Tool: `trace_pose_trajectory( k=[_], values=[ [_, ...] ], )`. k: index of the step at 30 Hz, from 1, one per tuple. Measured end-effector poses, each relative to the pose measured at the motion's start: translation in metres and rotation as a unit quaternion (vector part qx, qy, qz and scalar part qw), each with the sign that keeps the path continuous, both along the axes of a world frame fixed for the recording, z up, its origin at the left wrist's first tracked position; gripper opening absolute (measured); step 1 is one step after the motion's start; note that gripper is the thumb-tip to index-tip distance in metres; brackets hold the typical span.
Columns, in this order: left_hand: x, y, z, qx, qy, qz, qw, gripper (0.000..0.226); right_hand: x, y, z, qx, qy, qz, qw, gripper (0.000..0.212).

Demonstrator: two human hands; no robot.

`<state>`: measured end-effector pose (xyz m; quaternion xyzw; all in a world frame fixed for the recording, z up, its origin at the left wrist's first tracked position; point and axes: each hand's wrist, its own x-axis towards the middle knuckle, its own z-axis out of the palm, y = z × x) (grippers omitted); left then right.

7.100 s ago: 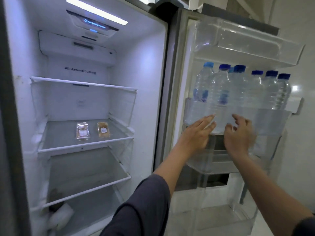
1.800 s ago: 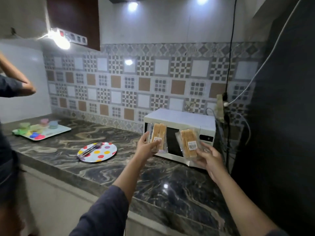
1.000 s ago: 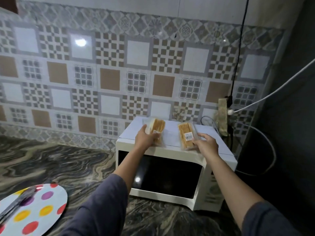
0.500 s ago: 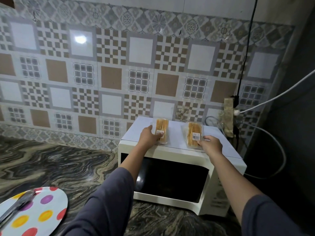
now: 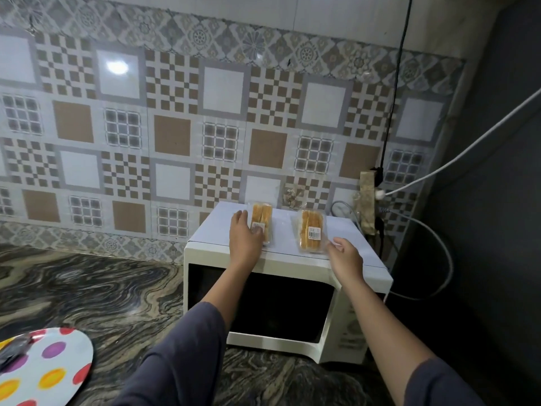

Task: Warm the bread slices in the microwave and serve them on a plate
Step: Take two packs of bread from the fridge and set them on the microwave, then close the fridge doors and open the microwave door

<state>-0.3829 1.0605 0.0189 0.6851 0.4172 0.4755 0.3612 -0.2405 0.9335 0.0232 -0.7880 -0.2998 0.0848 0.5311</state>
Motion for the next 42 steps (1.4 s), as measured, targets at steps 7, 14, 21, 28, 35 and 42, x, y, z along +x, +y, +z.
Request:
trace_pose_trajectory(
  k=[7,14,21,28,35,42],
  values=[
    [-0.002,-0.087,0.003,0.039,-0.045,-0.062,0.996,0.040,-0.025,-0.083,-0.006,0.030,0.029,-0.017,0.999,0.043],
    [-0.015,-0.206,-0.018,0.027,-0.076,-0.118,0.990,0.027,-0.064,-0.217,-0.013,0.065,0.070,-0.048,0.994,0.041],
    [-0.034,-0.347,-0.044,0.034,-0.060,-0.224,0.972,0.023,-0.114,-0.367,-0.031,0.074,0.082,-0.108,0.988,0.032],
    [-0.056,-0.471,-0.082,0.018,-0.032,-0.305,0.952,0.027,-0.177,-0.499,-0.064,0.106,0.054,-0.179,0.977,0.025],
    [-0.064,-0.596,-0.115,0.009,-0.021,-0.423,0.906,0.020,-0.214,-0.620,-0.088,0.160,-0.019,-0.292,0.943,0.013],
    [-0.058,-0.730,-0.118,-0.024,-0.040,-0.594,0.803,0.020,-0.229,-0.755,-0.103,0.179,-0.023,-0.429,0.885,0.010]
  ],
)
